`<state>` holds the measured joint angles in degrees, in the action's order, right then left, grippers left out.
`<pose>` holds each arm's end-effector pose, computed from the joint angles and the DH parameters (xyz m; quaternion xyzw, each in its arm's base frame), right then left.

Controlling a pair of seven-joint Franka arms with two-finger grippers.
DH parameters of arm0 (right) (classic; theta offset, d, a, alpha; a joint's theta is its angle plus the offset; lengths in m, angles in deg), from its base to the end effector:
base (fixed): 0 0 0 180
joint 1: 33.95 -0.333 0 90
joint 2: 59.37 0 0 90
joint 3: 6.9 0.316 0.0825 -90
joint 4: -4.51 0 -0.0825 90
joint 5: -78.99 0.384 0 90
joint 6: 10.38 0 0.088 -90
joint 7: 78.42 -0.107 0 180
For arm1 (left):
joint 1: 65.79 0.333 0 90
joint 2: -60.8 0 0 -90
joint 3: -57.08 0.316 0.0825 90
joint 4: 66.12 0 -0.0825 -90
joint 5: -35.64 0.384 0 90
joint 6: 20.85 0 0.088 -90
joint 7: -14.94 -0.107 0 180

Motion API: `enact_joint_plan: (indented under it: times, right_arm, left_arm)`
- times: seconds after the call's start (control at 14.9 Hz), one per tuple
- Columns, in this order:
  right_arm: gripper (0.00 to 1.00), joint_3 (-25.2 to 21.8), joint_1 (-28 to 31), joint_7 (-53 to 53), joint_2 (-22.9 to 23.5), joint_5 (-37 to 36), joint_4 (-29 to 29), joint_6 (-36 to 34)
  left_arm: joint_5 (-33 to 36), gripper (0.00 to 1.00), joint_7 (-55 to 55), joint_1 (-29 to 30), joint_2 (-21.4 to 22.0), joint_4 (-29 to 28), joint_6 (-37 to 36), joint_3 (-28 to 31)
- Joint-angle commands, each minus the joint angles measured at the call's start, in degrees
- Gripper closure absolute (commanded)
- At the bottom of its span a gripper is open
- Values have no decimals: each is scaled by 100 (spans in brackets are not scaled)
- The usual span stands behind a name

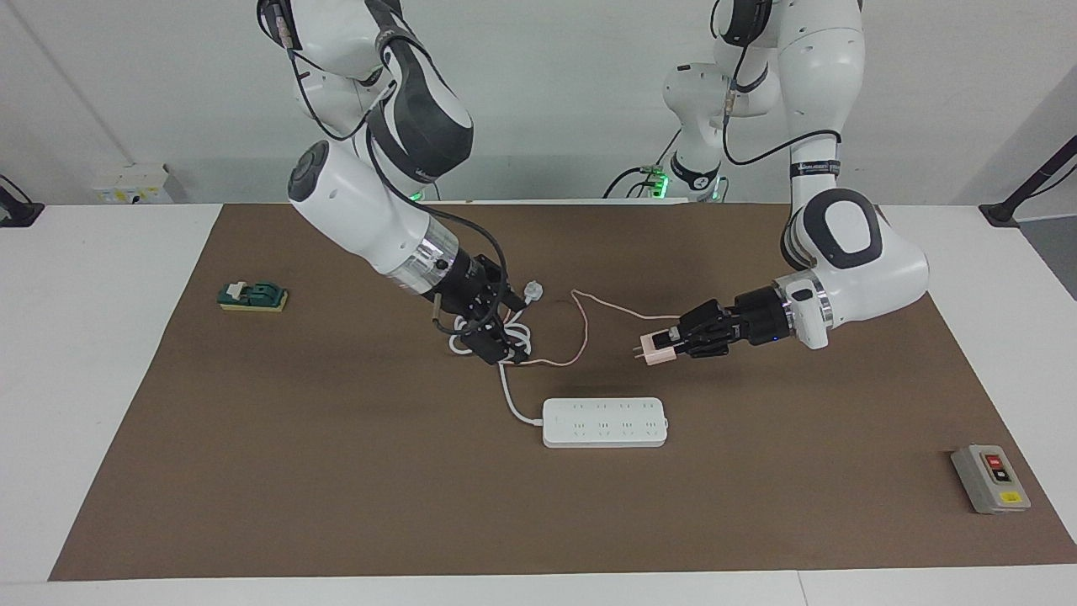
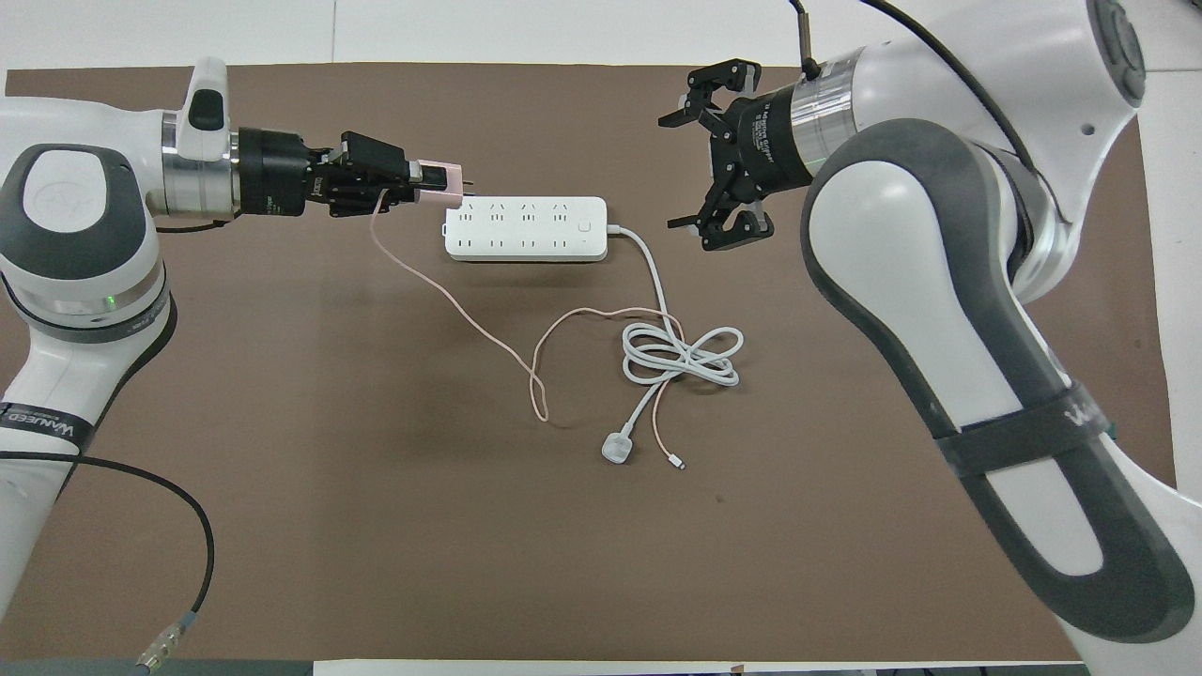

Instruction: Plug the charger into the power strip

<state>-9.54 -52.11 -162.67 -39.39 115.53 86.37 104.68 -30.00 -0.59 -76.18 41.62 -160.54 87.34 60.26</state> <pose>0.6546 0.2239 0.5308 -0.7259 0.6139 0.1511 0.2709 0.6471 -0.1542 0.4504 0.8657 0.0220 -0.0022 0.5002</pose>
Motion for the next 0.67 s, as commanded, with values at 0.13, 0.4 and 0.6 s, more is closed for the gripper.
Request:
enact_joint_plan:
  times: [0.13,0.4,0.6]
  right_arm:
    - [0,44,549,1758,-319,-594,32,-694]
    - [0,44,813,4210,-522,-1481,50,-1345]
    - [0,44,980,5670,-627,-2184,50,-1705]
  left_arm:
    - [1717,100,840,-200,230,11,395,33]
    - [3922,100,1211,-148,292,125,448,42]
    - [5252,100,1438,-112,309,336,483,42]
